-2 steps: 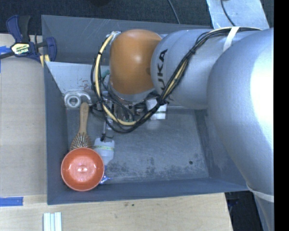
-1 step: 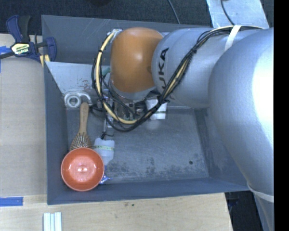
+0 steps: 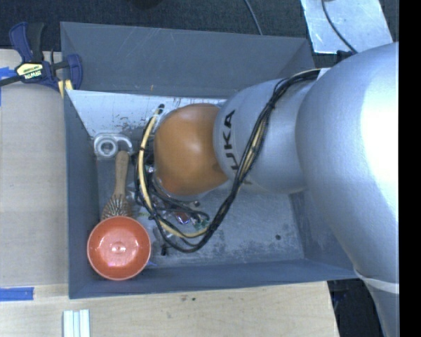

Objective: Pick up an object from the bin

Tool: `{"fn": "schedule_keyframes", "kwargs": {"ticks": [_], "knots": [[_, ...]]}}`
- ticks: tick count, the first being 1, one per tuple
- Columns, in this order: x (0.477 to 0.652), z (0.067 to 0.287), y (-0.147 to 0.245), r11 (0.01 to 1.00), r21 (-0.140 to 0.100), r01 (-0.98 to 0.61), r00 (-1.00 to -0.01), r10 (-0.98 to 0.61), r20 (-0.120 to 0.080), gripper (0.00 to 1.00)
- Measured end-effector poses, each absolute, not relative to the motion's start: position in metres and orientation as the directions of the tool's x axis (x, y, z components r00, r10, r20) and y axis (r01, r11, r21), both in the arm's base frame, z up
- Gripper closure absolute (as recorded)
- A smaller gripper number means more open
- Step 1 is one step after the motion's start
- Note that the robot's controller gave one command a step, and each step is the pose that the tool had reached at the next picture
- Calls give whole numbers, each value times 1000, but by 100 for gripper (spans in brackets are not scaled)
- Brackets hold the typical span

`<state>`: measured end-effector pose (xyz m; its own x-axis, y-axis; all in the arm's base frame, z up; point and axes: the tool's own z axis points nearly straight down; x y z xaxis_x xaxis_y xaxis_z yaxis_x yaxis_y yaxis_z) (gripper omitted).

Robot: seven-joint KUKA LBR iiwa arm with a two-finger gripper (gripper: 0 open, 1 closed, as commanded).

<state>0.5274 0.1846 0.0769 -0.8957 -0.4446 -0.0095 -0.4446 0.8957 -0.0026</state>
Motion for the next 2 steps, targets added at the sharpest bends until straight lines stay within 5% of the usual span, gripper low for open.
{"fn": "schedule_keyframes", "kwargs": {"ticks": [1, 2], "knots": [[556, 135, 182, 944, 0, -330, -944, -330, -11, 0], [493, 102, 227, 658, -2, -753, -658, -753, -8, 0]]}}
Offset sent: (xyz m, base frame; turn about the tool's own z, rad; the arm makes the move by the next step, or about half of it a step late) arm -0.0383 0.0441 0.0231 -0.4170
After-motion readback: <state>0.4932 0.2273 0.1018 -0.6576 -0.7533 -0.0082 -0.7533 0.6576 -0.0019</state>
